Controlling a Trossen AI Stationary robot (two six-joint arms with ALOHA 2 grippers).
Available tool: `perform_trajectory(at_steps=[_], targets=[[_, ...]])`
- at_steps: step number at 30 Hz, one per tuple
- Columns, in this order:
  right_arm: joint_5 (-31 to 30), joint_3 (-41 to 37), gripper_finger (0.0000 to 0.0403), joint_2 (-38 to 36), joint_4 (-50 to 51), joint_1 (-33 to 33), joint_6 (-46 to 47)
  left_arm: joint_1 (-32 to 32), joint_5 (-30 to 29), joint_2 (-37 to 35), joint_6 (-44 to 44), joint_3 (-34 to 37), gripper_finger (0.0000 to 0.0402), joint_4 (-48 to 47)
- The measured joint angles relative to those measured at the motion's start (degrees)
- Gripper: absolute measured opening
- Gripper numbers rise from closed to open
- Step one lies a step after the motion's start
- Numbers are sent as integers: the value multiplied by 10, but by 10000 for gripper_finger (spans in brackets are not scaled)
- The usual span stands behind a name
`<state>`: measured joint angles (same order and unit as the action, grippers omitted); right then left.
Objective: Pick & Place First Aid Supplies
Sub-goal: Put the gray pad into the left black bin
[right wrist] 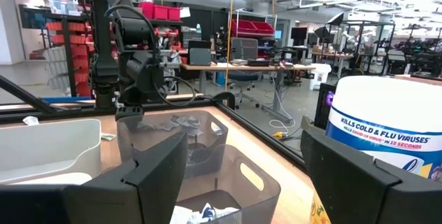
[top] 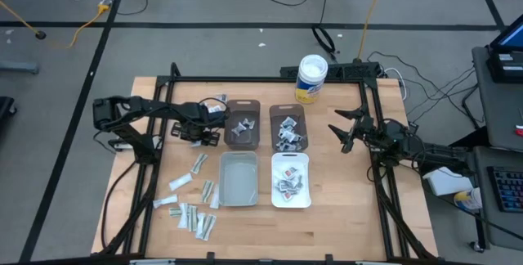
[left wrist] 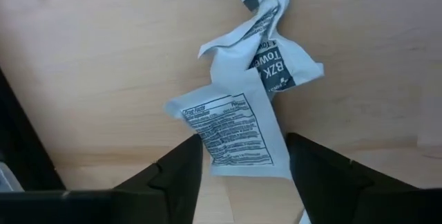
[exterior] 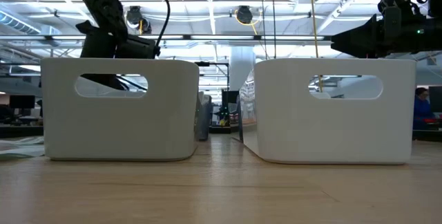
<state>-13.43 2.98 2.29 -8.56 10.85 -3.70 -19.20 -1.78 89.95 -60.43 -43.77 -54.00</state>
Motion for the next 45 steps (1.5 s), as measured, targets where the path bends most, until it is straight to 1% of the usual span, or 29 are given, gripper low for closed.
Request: perform_trajectory(at_steps=[9, 12, 17, 23, 30, 35, 39, 45], targets=[[0, 0, 279, 0, 0, 0, 0, 1, 4, 1, 2, 0, 107, 7], [0, 0, 278, 0, 0, 0, 0, 1, 5, 1, 3, 0, 82, 7], [0, 0, 277, 0, 0, 0, 0, 0, 3, 2, 5, 2, 55, 4], [0, 0, 278, 0, 0, 0, 0, 0, 5, -12, 16, 4, 41, 1], [0, 0, 279, 0, 0, 0, 0, 0, 17, -80, 12, 4, 40, -15], [0, 0, 277, 0, 0, 0, 0, 0, 25, -122, 3, 2, 39, -54], [0, 0, 277, 0, 0, 0, -1, 0, 34, -142, 6, -19, 39, -93], [0, 0, 277, 0, 0, 0, -2, -2, 34, -159, 29, -77, 39, -149]])
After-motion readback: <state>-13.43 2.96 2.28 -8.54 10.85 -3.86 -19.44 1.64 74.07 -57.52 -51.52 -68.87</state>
